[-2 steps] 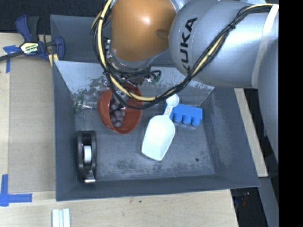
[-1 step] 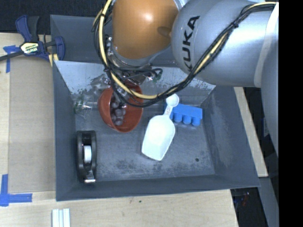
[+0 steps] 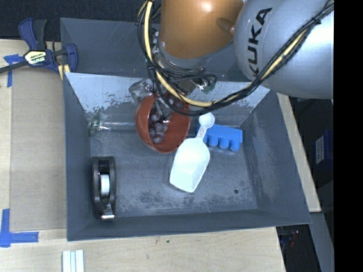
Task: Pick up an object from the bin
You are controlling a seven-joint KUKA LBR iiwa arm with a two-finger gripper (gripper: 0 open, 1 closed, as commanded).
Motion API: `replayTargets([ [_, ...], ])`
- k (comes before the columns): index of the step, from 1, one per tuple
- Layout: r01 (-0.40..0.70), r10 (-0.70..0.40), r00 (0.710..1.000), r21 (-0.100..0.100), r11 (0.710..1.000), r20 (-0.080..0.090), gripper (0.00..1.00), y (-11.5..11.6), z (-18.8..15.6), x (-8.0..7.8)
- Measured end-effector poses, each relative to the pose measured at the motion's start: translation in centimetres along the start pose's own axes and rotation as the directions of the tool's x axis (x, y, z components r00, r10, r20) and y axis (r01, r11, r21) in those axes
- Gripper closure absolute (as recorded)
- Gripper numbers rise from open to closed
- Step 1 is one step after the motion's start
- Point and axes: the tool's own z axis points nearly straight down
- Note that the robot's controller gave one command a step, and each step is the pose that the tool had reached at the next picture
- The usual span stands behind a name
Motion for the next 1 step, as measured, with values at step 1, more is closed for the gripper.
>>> replayTargets([
  [1, 0.117, -0.117, 0.993, -0.002, 0.993, -0.001, 1.00, 1.36, 2.74, -0.53],
])
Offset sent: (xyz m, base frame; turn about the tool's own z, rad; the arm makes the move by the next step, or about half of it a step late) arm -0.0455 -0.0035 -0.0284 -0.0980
